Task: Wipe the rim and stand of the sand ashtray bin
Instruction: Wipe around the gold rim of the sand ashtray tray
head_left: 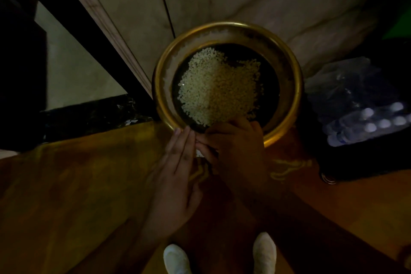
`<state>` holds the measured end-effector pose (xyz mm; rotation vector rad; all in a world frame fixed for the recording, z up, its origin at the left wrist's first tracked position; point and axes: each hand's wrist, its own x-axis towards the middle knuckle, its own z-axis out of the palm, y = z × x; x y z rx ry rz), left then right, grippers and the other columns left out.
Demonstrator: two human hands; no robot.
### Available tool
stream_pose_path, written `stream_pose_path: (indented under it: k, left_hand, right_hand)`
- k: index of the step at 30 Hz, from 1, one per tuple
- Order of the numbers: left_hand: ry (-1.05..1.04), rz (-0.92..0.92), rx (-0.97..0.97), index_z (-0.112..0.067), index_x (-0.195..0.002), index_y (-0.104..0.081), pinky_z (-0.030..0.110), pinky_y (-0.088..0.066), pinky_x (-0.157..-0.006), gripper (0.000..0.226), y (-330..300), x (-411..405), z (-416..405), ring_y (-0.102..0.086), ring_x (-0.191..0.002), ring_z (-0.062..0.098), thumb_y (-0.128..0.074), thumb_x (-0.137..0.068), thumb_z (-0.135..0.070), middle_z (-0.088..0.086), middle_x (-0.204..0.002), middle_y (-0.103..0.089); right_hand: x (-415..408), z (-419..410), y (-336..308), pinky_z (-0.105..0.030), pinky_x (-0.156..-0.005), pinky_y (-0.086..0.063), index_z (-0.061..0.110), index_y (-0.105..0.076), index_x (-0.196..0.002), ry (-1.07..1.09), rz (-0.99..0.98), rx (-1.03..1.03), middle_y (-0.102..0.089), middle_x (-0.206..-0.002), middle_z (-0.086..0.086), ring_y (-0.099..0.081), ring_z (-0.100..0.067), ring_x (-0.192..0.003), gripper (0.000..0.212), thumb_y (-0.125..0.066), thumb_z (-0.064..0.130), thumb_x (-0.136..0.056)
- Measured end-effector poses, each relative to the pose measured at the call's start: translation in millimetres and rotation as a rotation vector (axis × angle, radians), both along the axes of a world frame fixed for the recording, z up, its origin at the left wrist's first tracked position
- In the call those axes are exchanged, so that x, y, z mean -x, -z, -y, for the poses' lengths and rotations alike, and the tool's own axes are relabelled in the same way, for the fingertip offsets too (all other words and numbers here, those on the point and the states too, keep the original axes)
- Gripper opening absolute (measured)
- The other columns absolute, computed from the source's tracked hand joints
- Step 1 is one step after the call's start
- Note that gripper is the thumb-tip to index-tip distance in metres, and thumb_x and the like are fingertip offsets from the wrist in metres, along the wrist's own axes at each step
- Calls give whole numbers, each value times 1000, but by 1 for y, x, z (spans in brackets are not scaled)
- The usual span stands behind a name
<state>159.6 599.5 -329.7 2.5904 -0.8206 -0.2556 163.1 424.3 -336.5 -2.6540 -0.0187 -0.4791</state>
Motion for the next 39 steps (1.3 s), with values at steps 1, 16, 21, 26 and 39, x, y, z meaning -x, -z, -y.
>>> stream_pose_path:
  k: [1,16,21,26,39]
  left_hand:
    - [20,9,-19,-8,-161,-17,40,-30,-121,99,0,0,-1,-6,-159,19,-67,-76,-18,6,-172,-13]
    - [99,67,-126,-14,-162,-17,30,-28,-118,89,2,-11,-11,-6,-159,15,-53,-83,-32,2,-172,-13]
    - [108,83,-80,-19,-161,-24,26,-26,-120,82,0,-16,-16,-12,-158,11,-50,-85,-32,-3,-171,-20]
    - [109,148,28,-21,-153,-45,51,-47,-108,66,3,-26,-18,-35,-150,16,-57,-90,-33,-4,-162,-41]
    - [110,443,57,-23,-141,-59,43,-39,-109,55,32,-34,-16,-48,-140,20,-62,-87,-35,-5,-149,-54]
  right_hand:
    - [1,3,0,-39,-76,-43,36,-82,-87,-9,15,-4,-78,-87,15,-67,-22,-89,19,-67,48,-88]
    - [23,122,12,-53,-78,-52,33,-80,-110,-333,48,5,-78,-109,10,-70,-34,-95,24,-65,42,-92]
    - [18,137,16,-46,-90,-50,35,-76,-113,-354,92,-34,-72,-110,16,-66,-24,-103,24,-60,43,-97]
    - [16,148,23,-20,-105,-32,31,-75,-116,-375,57,-59,-67,-115,17,-54,-4,-111,35,-48,50,-103]
    - [15,149,36,-36,-98,-44,36,-72,-117,-404,233,-2,-70,-115,13,-62,-20,-109,20,-59,36,-101]
